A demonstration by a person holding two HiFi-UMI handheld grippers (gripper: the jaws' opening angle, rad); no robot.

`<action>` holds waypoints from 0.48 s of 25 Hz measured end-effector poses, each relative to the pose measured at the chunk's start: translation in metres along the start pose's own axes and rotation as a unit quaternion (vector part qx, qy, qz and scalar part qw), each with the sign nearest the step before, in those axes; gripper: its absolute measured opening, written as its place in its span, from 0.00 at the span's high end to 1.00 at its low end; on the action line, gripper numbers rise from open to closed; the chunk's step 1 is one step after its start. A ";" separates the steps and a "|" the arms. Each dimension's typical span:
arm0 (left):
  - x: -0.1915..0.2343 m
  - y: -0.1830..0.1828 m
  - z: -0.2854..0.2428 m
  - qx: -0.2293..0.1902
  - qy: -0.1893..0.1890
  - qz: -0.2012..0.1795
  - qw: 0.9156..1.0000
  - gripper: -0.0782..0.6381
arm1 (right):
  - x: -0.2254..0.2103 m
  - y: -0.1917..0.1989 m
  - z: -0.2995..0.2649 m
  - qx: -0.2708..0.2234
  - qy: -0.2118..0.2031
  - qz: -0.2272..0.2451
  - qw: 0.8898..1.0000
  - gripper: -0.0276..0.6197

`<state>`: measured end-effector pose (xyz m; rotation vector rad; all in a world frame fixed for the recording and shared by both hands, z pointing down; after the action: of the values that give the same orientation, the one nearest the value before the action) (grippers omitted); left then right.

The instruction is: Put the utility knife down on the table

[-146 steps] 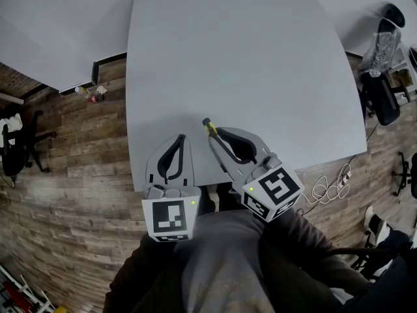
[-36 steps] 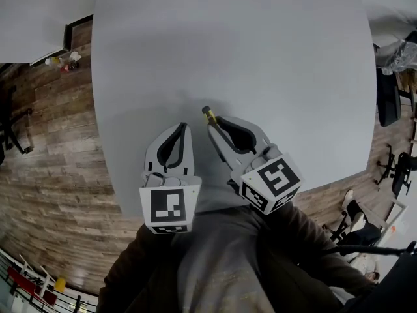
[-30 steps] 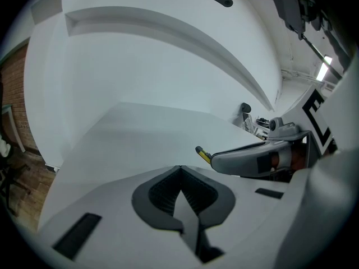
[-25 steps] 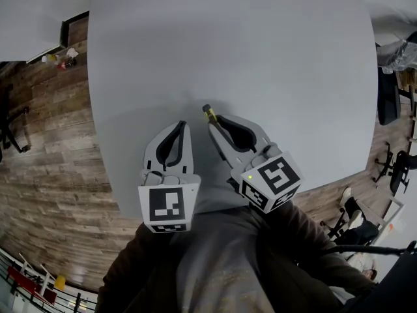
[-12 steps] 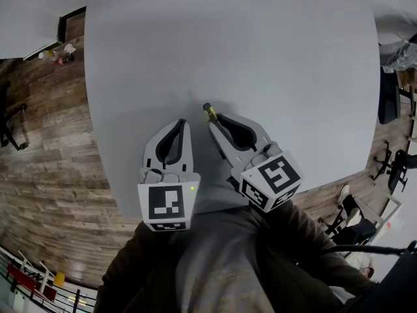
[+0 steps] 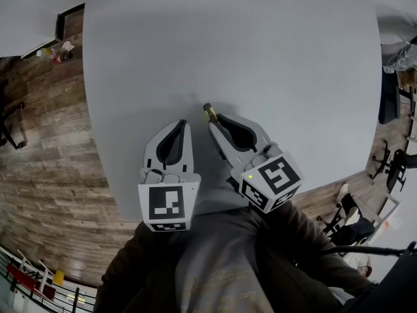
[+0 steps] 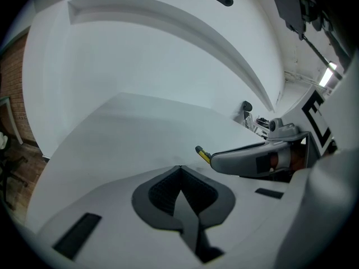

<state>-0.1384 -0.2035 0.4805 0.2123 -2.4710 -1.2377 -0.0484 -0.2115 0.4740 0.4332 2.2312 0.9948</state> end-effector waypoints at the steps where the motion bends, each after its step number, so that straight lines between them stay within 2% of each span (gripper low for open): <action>1: 0.000 0.001 0.000 0.000 0.000 0.001 1.000 0.89 | 0.000 0.001 0.000 0.001 0.001 -0.001 1.000 0.86; 7: -0.004 -0.003 0.002 0.007 0.014 -0.013 1.000 0.89 | 0.001 0.001 0.001 0.003 0.005 0.001 1.000 0.86; 12: -0.002 -0.002 0.001 -0.003 0.008 0.000 1.000 0.89 | 0.001 0.001 -0.001 0.007 0.010 0.004 1.000 0.86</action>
<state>-0.1370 -0.2033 0.4778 0.2193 -2.4522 -1.2386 -0.0495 -0.2113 0.4749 0.4404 2.2566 0.9928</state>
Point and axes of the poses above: the fingertips, and each gripper's own axes: z backward along the fingers, x to its left, y out of its underside, the point moved 3 cm from there along z, backward along the fingers, and after that the axes turned 4 degrees about -x, right-handed, at the moved point
